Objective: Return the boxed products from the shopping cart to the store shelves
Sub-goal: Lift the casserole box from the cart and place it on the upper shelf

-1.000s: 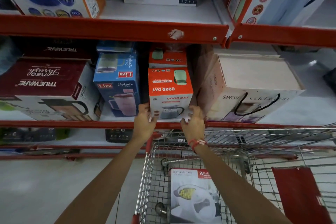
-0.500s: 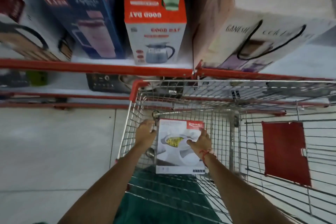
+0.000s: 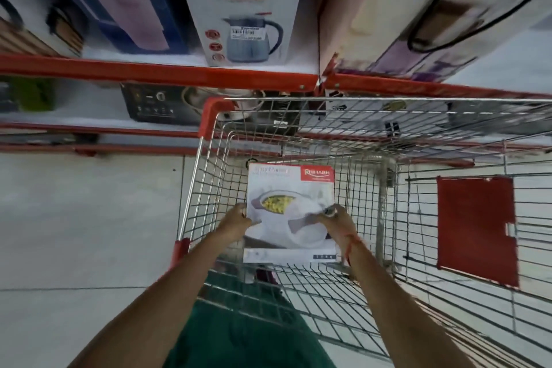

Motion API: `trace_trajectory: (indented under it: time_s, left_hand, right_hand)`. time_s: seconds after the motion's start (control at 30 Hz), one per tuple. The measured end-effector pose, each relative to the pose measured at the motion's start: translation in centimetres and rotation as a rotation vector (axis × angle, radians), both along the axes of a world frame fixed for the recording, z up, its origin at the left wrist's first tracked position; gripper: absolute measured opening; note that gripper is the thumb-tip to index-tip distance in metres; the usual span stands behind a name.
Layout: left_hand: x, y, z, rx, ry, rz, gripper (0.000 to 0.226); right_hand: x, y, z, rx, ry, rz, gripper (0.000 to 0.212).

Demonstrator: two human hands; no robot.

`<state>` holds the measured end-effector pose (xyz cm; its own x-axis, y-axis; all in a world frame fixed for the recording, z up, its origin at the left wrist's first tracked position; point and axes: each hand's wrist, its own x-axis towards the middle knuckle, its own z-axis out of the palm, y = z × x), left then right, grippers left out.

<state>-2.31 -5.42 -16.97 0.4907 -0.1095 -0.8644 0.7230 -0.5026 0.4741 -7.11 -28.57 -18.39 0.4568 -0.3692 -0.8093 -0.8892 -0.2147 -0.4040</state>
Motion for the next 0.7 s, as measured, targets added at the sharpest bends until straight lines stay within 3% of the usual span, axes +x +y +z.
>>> trace_trajectory:
  time_s: [0.07, 0.17, 0.37, 0.7]
  left_hand:
    - [0.0, 1.3, 3.6, -0.049, -0.012, 0.038, 0.057]
    - [-0.5, 3.1, 10.0, -0.136, -0.057, 0.098, 0.06]
    - [-2.1, 6.6, 21.4, -0.246, -0.235, 0.122, 0.038]
    - [-1.5, 11.0, 25.9, -0.159, -0.482, 0.194, 0.038]
  right_hand:
    - [-0.1, 0.5, 4.5, 0.001, -0.08, -0.008, 0.041]
    - [-0.9, 1.0, 10.9, 0.011, -0.177, -0.01, 0.054]
    - [-2.1, 2.8, 21.3, -0.065, -0.337, 0.146, 0.056]
    - [-0.1, 6.7, 26.5, -0.123, -0.511, 0.216, 0.061]
